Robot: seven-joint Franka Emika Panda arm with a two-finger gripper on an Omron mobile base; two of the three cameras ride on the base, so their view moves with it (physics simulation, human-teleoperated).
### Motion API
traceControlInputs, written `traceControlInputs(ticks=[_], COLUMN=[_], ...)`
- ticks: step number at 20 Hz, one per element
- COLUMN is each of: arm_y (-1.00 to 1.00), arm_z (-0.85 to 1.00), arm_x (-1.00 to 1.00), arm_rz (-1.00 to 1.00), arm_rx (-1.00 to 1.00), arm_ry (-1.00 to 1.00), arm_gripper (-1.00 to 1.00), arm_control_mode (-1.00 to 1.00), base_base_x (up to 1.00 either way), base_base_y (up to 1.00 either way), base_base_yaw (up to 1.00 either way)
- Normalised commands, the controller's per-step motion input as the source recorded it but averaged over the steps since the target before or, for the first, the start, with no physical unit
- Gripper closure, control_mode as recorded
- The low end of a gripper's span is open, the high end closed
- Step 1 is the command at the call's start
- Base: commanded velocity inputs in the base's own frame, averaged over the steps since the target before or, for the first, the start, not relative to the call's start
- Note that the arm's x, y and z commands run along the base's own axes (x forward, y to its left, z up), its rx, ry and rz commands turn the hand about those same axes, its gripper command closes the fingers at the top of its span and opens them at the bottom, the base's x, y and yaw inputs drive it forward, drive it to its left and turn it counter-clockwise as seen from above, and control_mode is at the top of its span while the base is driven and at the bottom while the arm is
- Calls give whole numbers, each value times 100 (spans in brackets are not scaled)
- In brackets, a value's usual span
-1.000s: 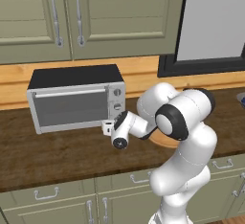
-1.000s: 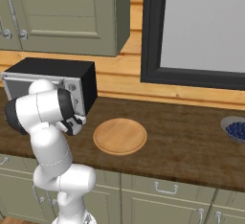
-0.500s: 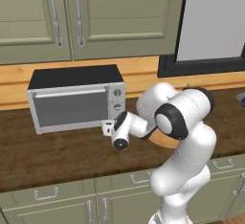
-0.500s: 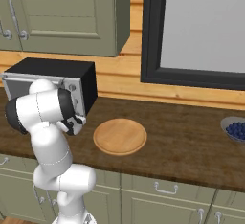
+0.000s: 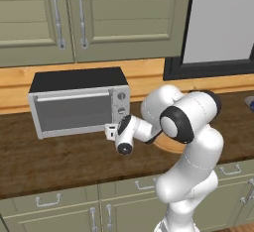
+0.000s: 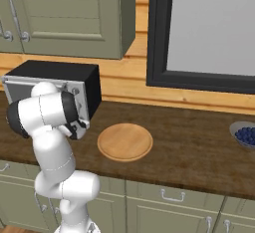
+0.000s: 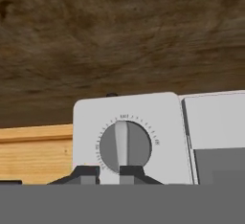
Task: Pick up the kebab skewer and baguette bread, and place them inside the toaster oven. Close the toaster oven door and start by setting the timer.
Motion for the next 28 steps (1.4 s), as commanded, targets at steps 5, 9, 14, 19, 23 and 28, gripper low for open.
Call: traceControlInputs(ticks=[5,9,14,19,23,28], arm_y=[1,7,6,9,0,0], arm_z=[-21,-41,-52,-48,-53,-57], arm_x=[70,41,7,0,-4,-2], arm_rz=[0,0,0,0,-4,-10], arm_rx=[0,0,0,5,13,21], arm_ry=[0,0,0,0,0,0], arm_gripper=[100,100,100,100,100,100], arm_control_mode=[-100,-100,-100,-100,-100,-100], base_base_x=[0,0,0,0,0,0], base_base_y=[0,0,0,0,0,0], base_base_yaw=[0,0,0,0,0,0])
